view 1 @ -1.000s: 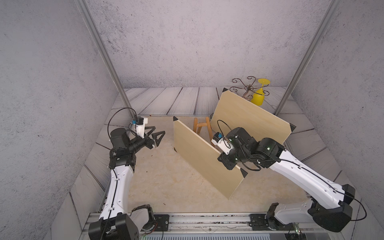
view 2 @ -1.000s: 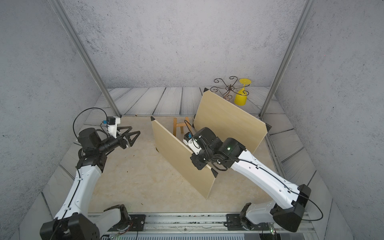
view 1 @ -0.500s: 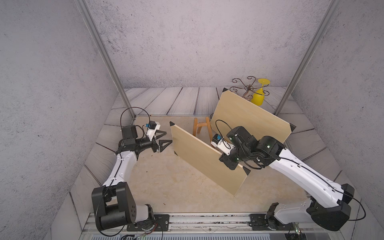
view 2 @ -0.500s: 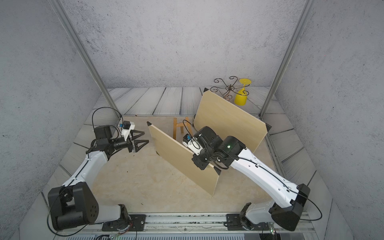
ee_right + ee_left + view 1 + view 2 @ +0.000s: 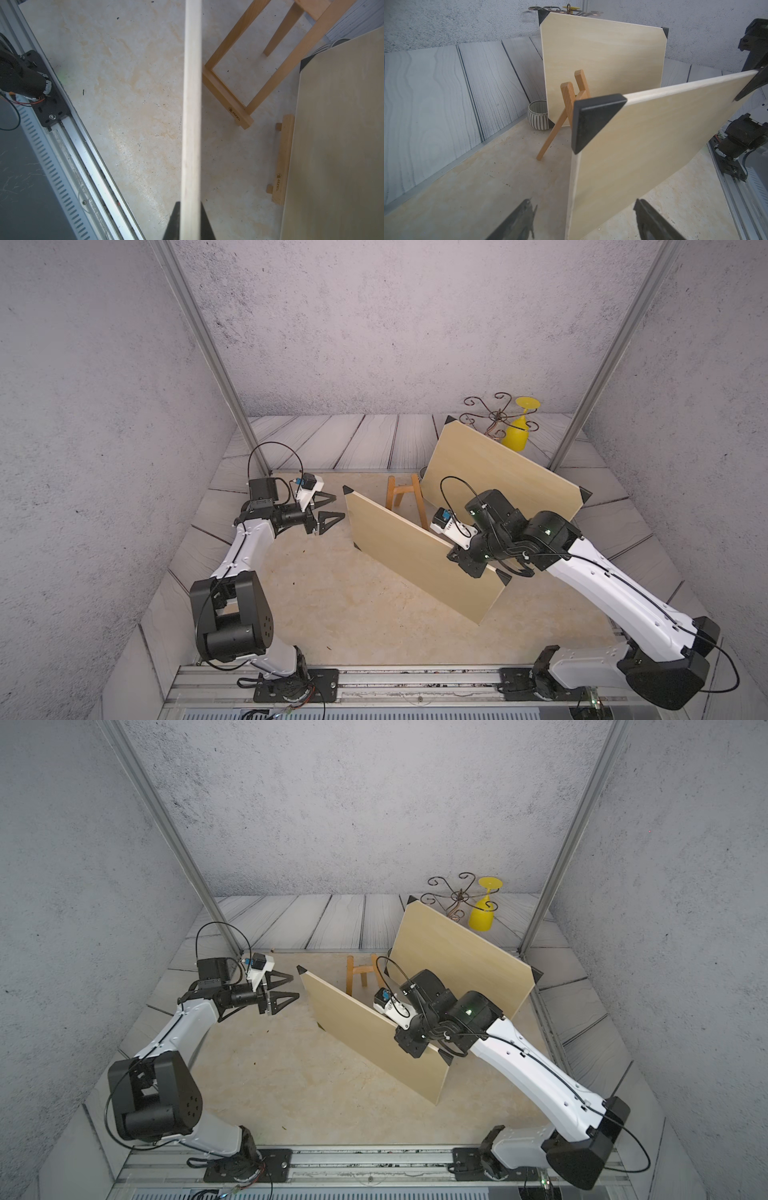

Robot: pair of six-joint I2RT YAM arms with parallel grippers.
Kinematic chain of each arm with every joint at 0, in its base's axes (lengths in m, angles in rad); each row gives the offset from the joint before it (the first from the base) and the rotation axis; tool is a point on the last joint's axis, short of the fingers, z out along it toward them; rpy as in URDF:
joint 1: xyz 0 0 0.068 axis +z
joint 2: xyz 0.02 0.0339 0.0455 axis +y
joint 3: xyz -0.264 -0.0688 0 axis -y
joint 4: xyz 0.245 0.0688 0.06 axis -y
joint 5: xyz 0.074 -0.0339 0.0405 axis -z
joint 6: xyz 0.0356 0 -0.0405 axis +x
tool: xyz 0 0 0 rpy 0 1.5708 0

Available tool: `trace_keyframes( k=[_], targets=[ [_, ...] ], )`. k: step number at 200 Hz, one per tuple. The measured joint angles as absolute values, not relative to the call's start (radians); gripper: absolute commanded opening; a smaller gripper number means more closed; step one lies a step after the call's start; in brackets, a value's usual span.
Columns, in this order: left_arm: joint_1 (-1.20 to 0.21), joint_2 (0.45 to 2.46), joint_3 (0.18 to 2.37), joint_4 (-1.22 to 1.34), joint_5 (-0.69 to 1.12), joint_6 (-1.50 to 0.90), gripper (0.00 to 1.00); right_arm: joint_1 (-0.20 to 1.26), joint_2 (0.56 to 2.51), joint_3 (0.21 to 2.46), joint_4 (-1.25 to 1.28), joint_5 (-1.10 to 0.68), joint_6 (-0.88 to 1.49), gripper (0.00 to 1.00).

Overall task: Assemble the easel
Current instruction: Pick up the drawing board from the center of the board.

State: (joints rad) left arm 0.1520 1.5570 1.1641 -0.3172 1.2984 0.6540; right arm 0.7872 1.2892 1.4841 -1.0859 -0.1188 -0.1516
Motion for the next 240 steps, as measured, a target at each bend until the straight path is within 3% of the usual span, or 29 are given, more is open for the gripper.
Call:
trace_keyframes(
  k=[60, 109, 169, 240],
  targets=[
    [0.076, 1.602, 1.220, -0.366, 1.324, 0.720, 0.79, 0.771, 1.257, 1.462, -1.099, -0.158, -0.186, 0.00],
    [0.032, 1.631, 1.272, -0.447, 1.336, 0.800, 0.70, 0.766, 1.252, 1.459, -1.105, -0.176, -0.204, 0.00],
    [0.013, 1.632, 1.289, -0.609, 1.389, 0.947, 0.51, 0.756, 1.252, 1.459, -1.110, -0.189, -0.215, 0.00],
    [0.016, 1.658, 1.369, -0.968, 1.399, 1.287, 0.18, 0.734, 1.239, 1.464, -1.165, -0.208, -0.262, 0.00]
  ],
)
